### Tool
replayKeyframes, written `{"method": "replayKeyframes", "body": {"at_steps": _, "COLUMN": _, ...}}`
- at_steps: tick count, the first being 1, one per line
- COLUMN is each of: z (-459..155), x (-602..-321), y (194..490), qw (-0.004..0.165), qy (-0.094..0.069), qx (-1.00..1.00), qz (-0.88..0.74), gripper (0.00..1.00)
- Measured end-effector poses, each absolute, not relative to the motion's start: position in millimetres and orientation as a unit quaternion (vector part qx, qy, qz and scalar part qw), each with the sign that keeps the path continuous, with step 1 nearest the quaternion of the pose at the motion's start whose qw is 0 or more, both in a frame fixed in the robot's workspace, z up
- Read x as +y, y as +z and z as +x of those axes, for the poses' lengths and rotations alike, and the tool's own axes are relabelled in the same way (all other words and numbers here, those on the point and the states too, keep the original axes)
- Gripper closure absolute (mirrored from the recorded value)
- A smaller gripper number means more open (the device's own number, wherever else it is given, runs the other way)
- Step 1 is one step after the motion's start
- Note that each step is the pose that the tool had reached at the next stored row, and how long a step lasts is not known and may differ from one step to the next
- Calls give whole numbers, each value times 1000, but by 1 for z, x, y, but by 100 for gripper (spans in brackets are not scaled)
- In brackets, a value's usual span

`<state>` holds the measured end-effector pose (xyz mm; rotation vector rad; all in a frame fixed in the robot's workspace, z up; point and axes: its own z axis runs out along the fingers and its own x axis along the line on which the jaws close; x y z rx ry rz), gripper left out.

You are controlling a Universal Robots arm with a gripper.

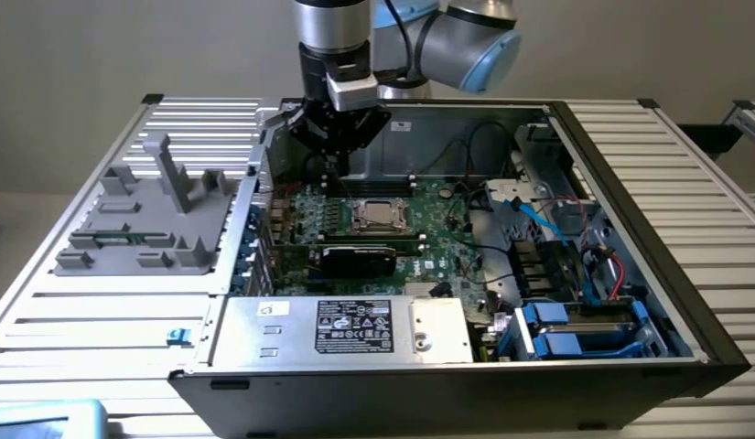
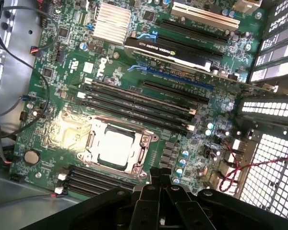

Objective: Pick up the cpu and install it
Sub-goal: 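Install the first cpu locking lever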

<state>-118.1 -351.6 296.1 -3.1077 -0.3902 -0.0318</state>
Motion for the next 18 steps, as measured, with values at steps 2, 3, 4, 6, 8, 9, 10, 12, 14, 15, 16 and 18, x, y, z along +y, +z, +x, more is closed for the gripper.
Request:
{"method": "replayKeyframes", "body": {"at_steps": 2, "z": -118, "x": -352, "y": 296, "qw": 5, "qy": -7, "qx": -118, "qz": -993, "gripper": 89}}
{"method": "replayKeyframes", "body": {"at_steps": 3, "z": -119, "x": -352, "y": 296, "qw": 5, "qy": -6, "qx": -115, "qz": -993, "gripper": 89}}
{"method": "replayKeyframes", "body": {"at_steps": 4, "z": -119, "x": -352, "y": 296, "qw": 5, "qy": -5, "qx": -111, "qz": -994, "gripper": 89}}
{"method": "replayKeyframes", "body": {"at_steps": 6, "z": -119, "x": -352, "y": 295, "qw": 6, "qy": -2, "qx": -105, "qz": -995, "gripper": 89}}
{"method": "replayKeyframes", "body": {"at_steps": 8, "z": -120, "x": -352, "y": 294, "qw": 6, "qy": -1, "qx": -100, "qz": -995, "gripper": 89}}
{"method": "replayKeyframes", "body": {"at_steps": 9, "z": -120, "x": -352, "y": 294, "qw": 6, "qy": 0, "qx": -99, "qz": -995, "gripper": 89}}
{"method": "replayKeyframes", "body": {"at_steps": 10, "z": -120, "x": -352, "y": 294, "qw": 6, "qy": 0, "qx": -99, "qz": -995, "gripper": 89}}
{"method": "replayKeyframes", "body": {"at_steps": 12, "z": -120, "x": -352, "y": 294, "qw": 6, "qy": 0, "qx": -99, "qz": -995, "gripper": 89}}
{"method": "replayKeyframes", "body": {"at_steps": 14, "z": -120, "x": -352, "y": 294, "qw": 12, "qy": -1, "qx": -99, "qz": -995, "gripper": 89}}
{"method": "replayKeyframes", "body": {"at_steps": 15, "z": -121, "x": -351, "y": 294, "qw": 22, "qy": -2, "qx": -97, "qz": -995, "gripper": 89}}
{"method": "replayKeyframes", "body": {"at_steps": 16, "z": -122, "x": -352, "y": 294, "qw": 31, "qy": -3, "qx": -96, "qz": -995, "gripper": 89}}
{"method": "replayKeyframes", "body": {"at_steps": 18, "z": -122, "x": -352, "y": 294, "qw": 47, "qy": -5, "qx": -92, "qz": -995, "gripper": 89}}
